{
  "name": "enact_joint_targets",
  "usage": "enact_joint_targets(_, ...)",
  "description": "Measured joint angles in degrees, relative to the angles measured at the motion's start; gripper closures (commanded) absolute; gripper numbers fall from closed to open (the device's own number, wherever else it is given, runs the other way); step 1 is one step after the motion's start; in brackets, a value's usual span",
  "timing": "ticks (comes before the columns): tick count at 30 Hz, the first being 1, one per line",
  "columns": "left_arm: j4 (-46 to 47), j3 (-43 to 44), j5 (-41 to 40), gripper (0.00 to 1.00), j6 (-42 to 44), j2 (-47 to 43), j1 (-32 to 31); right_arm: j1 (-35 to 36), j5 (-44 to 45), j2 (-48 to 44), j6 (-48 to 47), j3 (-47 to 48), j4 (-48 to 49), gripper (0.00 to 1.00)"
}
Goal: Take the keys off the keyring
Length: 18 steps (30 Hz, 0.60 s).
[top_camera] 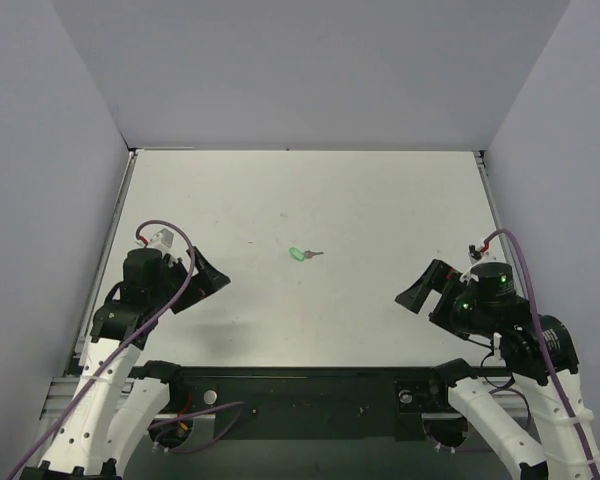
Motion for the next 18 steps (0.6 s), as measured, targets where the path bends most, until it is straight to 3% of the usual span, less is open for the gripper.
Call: enact_joint_targets(18, 0.94, -0.09, -5.68, 0.02, -2.99, -0.83, 0.66, 0.0, -2.12, -0.2, -4.09, 1.68, 0.85, 0.02)
